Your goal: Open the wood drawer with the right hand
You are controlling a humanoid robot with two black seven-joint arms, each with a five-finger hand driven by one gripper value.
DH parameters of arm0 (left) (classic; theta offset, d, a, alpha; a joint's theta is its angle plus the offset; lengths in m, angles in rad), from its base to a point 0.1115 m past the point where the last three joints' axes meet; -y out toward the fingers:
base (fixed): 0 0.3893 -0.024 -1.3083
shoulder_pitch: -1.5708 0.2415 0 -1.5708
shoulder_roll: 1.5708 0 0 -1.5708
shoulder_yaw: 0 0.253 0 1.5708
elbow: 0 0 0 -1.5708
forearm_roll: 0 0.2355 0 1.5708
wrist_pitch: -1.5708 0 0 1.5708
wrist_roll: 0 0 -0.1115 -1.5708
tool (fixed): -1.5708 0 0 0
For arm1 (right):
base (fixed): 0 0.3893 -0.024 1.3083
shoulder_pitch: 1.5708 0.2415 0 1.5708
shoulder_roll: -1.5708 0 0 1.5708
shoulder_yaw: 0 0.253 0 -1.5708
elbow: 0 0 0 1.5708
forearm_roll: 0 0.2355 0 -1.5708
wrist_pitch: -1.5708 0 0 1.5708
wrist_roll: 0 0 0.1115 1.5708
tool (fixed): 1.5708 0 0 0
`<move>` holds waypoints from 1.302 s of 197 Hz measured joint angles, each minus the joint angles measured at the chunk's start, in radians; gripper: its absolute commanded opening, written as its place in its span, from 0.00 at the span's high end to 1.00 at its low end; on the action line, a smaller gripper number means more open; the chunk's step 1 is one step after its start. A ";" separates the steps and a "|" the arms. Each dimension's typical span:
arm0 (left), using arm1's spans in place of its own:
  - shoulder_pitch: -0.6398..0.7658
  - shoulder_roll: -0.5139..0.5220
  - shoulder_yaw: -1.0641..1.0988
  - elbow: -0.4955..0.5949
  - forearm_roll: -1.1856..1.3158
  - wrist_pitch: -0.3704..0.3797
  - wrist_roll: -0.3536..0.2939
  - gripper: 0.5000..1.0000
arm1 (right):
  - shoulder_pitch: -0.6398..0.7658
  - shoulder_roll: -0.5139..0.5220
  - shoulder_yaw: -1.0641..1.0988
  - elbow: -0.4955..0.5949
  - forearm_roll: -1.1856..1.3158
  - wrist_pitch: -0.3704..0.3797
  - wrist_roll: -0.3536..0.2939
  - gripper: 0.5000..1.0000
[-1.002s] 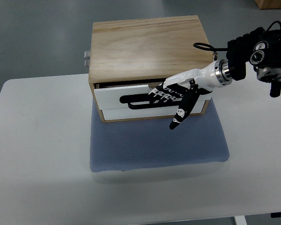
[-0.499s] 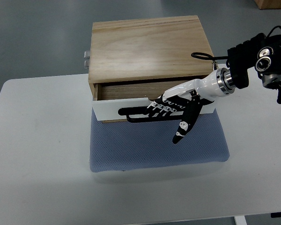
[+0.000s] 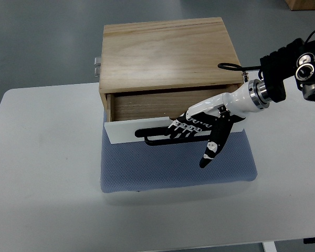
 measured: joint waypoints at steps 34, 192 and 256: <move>0.000 0.000 0.000 0.000 0.000 0.000 0.000 0.00 | 0.001 -0.005 0.000 0.008 0.000 0.003 0.000 0.11; 0.000 0.000 0.000 0.000 0.000 0.000 0.000 0.00 | 0.043 -0.060 0.028 0.015 0.005 -0.002 0.014 0.11; 0.000 0.000 0.000 0.000 0.000 0.000 0.000 0.00 | 0.043 -0.161 0.142 0.000 0.073 0.030 0.016 0.11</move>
